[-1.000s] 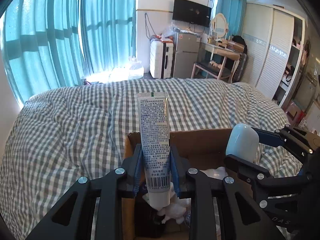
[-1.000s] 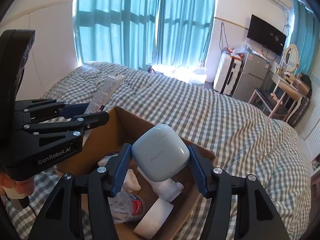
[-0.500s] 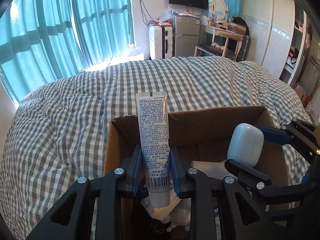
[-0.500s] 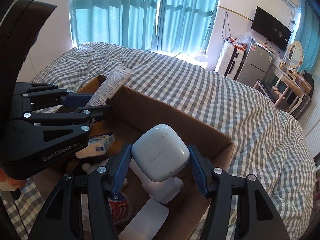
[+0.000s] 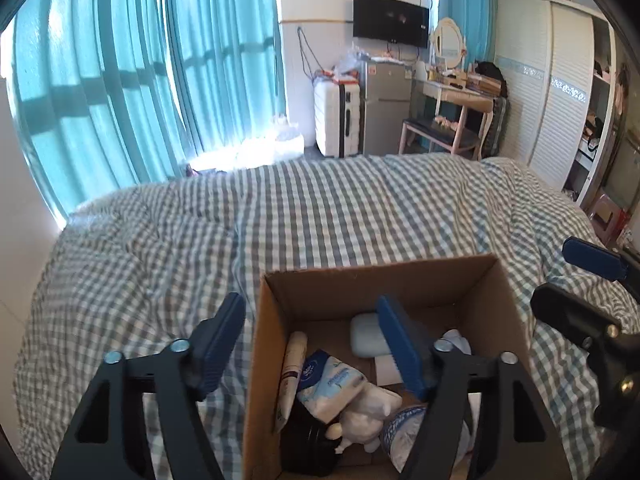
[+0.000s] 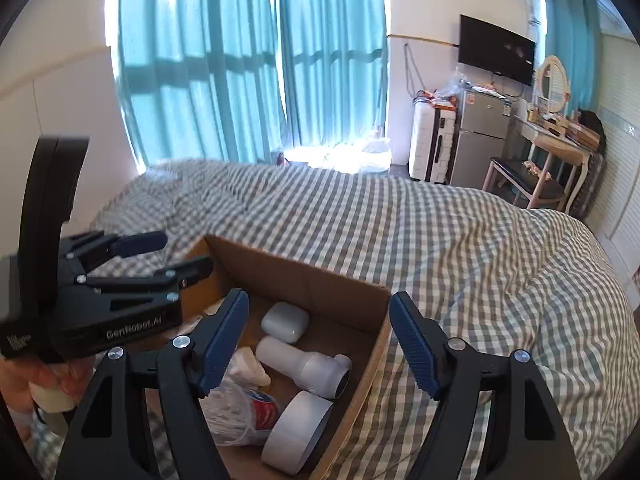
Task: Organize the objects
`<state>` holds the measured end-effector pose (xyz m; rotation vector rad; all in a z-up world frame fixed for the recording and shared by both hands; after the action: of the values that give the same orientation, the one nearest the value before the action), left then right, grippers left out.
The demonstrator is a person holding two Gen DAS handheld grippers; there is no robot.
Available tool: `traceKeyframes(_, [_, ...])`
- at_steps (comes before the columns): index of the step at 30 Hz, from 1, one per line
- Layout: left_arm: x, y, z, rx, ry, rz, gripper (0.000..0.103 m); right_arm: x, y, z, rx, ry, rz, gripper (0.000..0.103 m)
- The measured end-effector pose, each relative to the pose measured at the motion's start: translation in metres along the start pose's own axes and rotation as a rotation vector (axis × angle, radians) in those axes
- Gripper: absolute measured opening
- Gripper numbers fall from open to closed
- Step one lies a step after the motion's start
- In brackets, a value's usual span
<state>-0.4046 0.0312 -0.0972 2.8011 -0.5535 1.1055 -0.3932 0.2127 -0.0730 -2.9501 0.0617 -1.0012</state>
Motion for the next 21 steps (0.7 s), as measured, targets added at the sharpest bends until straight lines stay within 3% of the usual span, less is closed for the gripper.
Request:
traceKeyframes(5, [0.06, -0.008, -0.023, 0.002, -0.1, -0.015, 0.091, 0.056, -0.009, -0.021, -0.011, -0.083, 0.058, 0.08])
traceKeyframes(12, [0.144, -0.031, -0.043, -0.05, -0.22, -0.061, 0.099, 0.149, -0.011, -0.042, -0.029, -0.21, 0.107, 0.086])
traceKeyframes(16, [0.186, -0.043, -0.043, -0.071, -0.275, -0.076, 0.1, 0.195, -0.011, -0.047, -0.046, -0.276, 0.135, 0.095])
traceKeyframes(21, [0.232, -0.055, -0.031, -0.058, -0.321, -0.091, 0.102, 0.243, -0.009, -0.042, -0.041, -0.336, 0.147, 0.098])
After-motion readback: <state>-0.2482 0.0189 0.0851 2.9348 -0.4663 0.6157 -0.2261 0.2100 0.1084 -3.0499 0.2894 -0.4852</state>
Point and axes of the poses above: each gripper's, at about its wrist camera, not at the fingertips, and x roughly against the way its jaws point, y to its left, z to its underside, the point moved 8 cm from there along -x, roughly the way its jaws point, and after that the axes turned 9 degrees about z, right-handed, at the moved point
